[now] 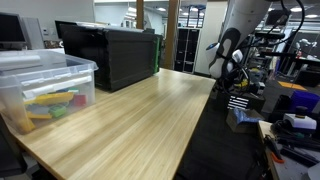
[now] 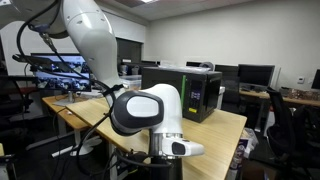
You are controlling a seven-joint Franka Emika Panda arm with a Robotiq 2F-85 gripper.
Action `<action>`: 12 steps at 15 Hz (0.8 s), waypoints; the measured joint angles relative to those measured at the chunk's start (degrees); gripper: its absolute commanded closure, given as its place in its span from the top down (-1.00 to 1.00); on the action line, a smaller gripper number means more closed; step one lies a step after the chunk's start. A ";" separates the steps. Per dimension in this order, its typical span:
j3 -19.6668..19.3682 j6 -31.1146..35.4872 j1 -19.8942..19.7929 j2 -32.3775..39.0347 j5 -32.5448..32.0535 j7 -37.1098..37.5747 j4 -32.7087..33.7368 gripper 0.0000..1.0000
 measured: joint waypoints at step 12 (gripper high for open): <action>2.01 0.08 -0.25 0.42 0.87 7.34 -2.25 -0.96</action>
